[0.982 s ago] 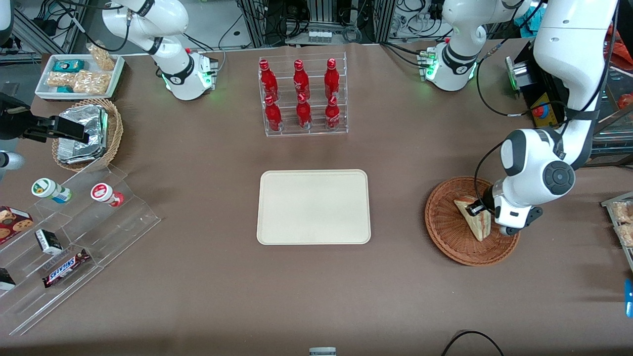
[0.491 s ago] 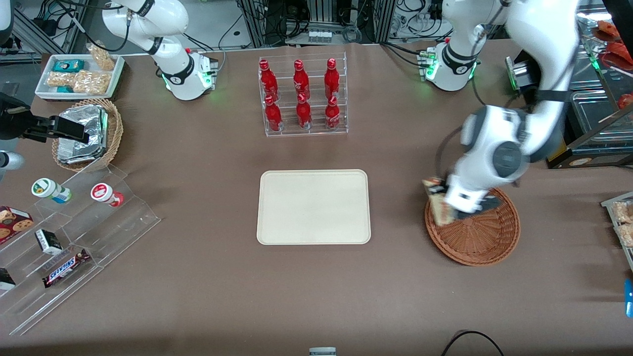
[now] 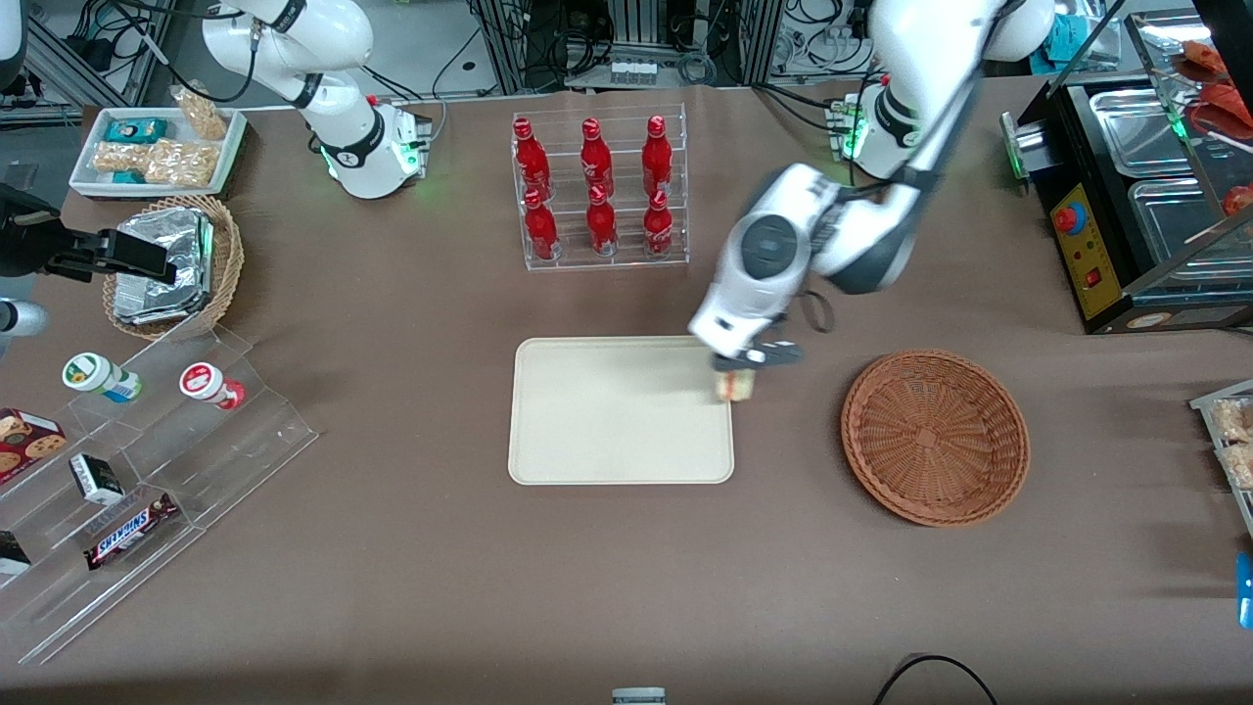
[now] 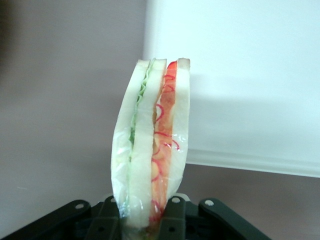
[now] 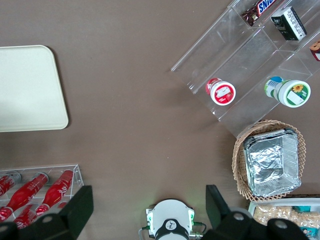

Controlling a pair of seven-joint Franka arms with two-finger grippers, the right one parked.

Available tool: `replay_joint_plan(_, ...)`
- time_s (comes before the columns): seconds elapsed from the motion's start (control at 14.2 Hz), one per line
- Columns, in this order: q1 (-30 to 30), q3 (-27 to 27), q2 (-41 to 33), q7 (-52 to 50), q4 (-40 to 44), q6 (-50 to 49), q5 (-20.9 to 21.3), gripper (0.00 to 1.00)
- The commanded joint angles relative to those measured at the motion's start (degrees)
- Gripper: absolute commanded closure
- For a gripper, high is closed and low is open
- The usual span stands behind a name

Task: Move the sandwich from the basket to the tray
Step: 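Lift the sandwich and carry it over the cream tray, then lower the sandwich onto the tray and open the left gripper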

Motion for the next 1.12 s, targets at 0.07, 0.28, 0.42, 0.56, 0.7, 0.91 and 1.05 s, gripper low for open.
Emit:
replay_joint_plan(0.07,-6.63,1.02,12.22,-9.28,14.89,-0.88,3.16,0.77)
replay_joint_plan(0.28,-9.10,1.02,17.50,-12.03,21.50,-0.53,3.61,0.65)
replay_joint_plan(0.42,-9.20,1.02,19.97,-12.29,24.92,-0.52,3.61,0.54)
replay_joint_plan(0.56,-9.20,1.11,20.24,-12.29,25.47,-0.61,3.78,0.05)
replay_joint_plan(0.7,-8.93,1.37,19.11,-12.47,25.56,-1.05,3.78,0.00)
replay_joint_plan(0.91,-7.36,2.34,13.93,-13.26,25.47,-6.83,3.61,0.00)
replay_joint_plan(1.05,-4.03,2.78,8.32,-12.65,24.34,-13.14,3.17,0.00)
